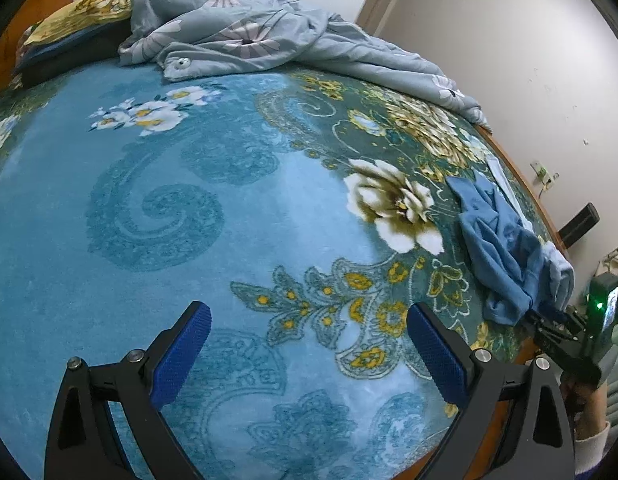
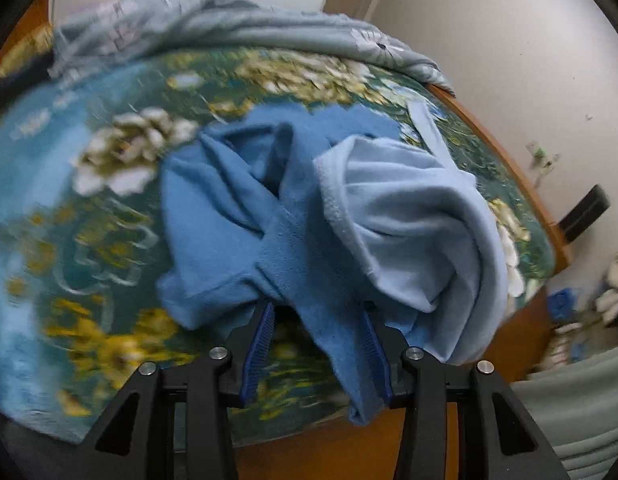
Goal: Fold clothes
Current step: 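Lift the blue sweatshirt out of the heap with the right gripper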
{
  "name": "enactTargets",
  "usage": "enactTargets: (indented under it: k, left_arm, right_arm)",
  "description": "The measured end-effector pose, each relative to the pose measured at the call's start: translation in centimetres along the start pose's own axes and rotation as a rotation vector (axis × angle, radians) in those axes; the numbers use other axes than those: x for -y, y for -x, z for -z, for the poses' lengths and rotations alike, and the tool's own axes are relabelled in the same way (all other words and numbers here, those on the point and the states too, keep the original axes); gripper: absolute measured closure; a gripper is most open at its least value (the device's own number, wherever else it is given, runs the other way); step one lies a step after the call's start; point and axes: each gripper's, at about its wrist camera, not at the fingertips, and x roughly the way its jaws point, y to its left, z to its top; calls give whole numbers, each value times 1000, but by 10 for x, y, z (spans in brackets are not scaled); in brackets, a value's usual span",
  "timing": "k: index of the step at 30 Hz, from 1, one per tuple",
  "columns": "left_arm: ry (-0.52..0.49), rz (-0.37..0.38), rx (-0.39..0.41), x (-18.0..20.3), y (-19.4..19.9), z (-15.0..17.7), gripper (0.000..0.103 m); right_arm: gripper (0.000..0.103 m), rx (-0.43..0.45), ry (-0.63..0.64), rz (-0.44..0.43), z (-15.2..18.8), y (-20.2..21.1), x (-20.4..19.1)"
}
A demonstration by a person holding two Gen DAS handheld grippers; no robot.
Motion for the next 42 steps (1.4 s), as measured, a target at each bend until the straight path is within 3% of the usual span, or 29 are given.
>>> enactTargets:
  k: [4, 7, 9, 17, 21, 29, 38, 42]
  left_arm:
    - [34, 4, -11, -9, -3, 0, 5]
    - [21, 10, -7, -9, -1, 2, 5]
    - [20, 17, -5, -11, 0, 2, 5]
    - [72, 31, 10, -35, 7, 1, 5]
    - [106, 34, 23, -51, 13, 1, 5]
    - [170, 15, 65, -91, 34, 4, 5]
    - [283, -6, 129, -143, 63, 8, 5]
    - [338, -51, 180, -175, 88, 13, 5]
  right_arm:
    - [59, -1, 5, 28, -1, -3, 0]
    - [90, 5, -58, -12, -11, 1, 8]
    - [98, 16, -111, -63, -20, 7, 13]
    - [101, 154, -208, -328, -78, 63, 5]
    - [100, 255, -125, -424, -118, 113, -31]
    - [100, 334, 39, -574, -170, 174, -120]
    - [100, 440, 170, -811, -196, 245, -198]
    - [100, 535, 213, -973, -199, 290, -214]
